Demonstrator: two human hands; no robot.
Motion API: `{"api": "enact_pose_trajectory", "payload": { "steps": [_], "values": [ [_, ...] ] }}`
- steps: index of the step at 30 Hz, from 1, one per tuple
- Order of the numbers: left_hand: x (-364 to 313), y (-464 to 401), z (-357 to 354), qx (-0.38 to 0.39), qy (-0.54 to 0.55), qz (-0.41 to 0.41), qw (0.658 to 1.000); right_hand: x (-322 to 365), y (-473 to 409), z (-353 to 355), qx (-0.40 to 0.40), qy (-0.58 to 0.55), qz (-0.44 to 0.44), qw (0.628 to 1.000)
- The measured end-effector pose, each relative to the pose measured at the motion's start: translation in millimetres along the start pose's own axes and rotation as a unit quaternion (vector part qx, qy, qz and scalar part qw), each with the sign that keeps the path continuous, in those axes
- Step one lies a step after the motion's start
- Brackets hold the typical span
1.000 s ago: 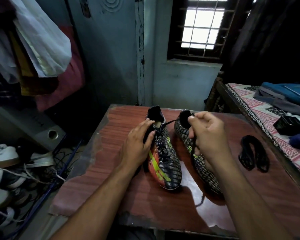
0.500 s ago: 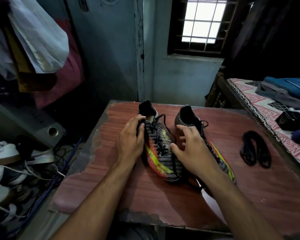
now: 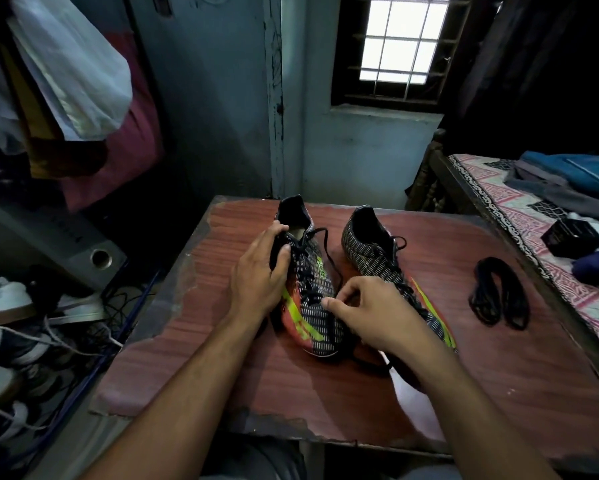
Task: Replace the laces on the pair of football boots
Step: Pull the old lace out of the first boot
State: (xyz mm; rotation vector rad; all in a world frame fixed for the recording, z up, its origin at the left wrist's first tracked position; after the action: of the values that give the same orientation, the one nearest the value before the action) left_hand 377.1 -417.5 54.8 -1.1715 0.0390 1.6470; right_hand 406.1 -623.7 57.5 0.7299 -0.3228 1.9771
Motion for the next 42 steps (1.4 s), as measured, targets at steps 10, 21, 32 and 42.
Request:
{"api": "enact_pose_trajectory", "payload": {
  "steps": [10,21,32,42],
  "values": [
    [-6.5,-0.7,-0.8,0.006,0.009,-0.019,1.0,28.3,-35.6,65.3,-0.24,-0.018,0.071,0.968],
    [-37.8,13.6,15.1,-0.072,-0.053,-0.135,0.987,21.1,-19.5,12.3,-0.167,-0.044,0.125,0.977],
    [-41.9,4.9,6.6,-0.014,-0.075,-0.177,0.981,19.3,-26.4,21.6,-0.223,-0.012,0.153,0.963],
    [-45.6,12.8,-2.5,0.024,-0.119,-0.147,0.982,54.9,-26.9,6.4,-0.275,-0.085,0.272,0.918]
  ]
}}
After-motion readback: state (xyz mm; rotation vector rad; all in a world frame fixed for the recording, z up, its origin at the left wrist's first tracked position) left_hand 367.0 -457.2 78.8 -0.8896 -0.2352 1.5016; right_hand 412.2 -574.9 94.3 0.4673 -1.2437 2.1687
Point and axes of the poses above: each hand's wrist, its own y-axis away from the middle knuckle, its own z-axis out of the back of the hand, x = y × z, the point moved 10 cm from there along -y, towards the middle knuckle, and after that the axes turned 2 degrees about y, right-handed, at the moved point
